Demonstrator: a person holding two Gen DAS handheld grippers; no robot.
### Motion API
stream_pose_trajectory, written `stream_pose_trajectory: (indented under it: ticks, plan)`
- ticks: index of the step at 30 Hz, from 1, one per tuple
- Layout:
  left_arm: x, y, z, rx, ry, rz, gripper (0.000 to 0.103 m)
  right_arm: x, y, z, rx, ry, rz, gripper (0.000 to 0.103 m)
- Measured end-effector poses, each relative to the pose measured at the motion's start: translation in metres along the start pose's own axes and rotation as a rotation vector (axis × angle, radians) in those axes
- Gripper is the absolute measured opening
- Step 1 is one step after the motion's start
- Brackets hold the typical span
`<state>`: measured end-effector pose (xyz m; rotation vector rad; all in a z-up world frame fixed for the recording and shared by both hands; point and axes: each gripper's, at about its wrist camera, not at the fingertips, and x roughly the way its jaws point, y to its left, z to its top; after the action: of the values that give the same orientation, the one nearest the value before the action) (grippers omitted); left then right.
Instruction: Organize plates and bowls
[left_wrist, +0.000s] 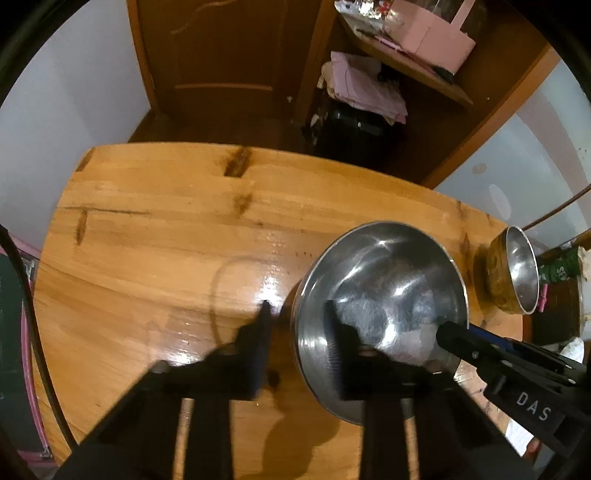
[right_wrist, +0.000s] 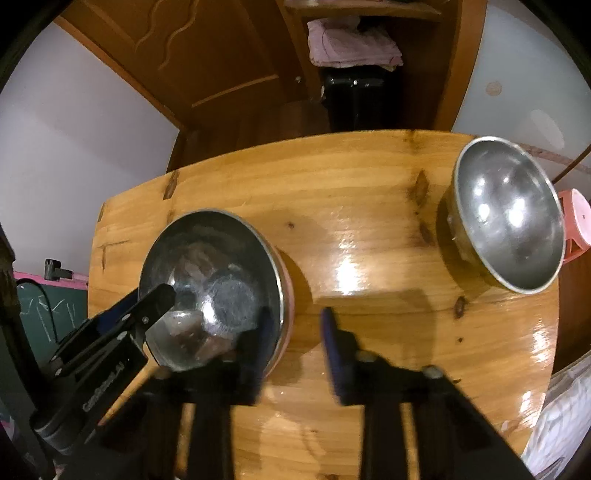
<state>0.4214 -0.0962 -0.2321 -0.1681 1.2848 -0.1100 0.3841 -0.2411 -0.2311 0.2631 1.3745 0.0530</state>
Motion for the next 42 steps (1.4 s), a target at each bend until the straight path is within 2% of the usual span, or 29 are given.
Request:
stream_pose_trajectory:
  ticks: [2, 5, 13, 19, 28, 34, 42]
  plan:
    - [0.002, -0.001, -0.002, 0.001, 0.012, -0.008, 0.009, 0.000, 0.002, -0.001, 0.005, 0.003, 0.012, 0.012]
    - [0.001, -0.001, -0.004, 0.010, 0.015, -0.003, 0.005, -0.001, 0.004, -0.003, 0.001, 0.006, 0.006, 0.011]
    - [-0.018, -0.008, -0.011, 0.042, 0.018, -0.011, 0.004, -0.014, 0.000, -0.012, 0.025, 0.005, 0.017, 0.010]
    - [-0.049, -0.017, -0.027, 0.080, 0.005, -0.007, 0.005, -0.035, 0.001, -0.027, 0.019, -0.002, 0.015, 0.010]
    - [-0.118, -0.031, -0.071, 0.099, -0.013, -0.044, 0.005, -0.095, 0.003, -0.074, -0.004, -0.050, 0.041, 0.010]
    - [-0.160, -0.047, -0.107, 0.142, -0.034, -0.029, 0.006, -0.137, 0.005, -0.114, -0.029, -0.081, 0.029, 0.010]
    - [-0.201, -0.059, -0.149, 0.169, -0.029, -0.049, 0.007, -0.181, 0.003, -0.157, -0.049, -0.118, 0.032, 0.010]
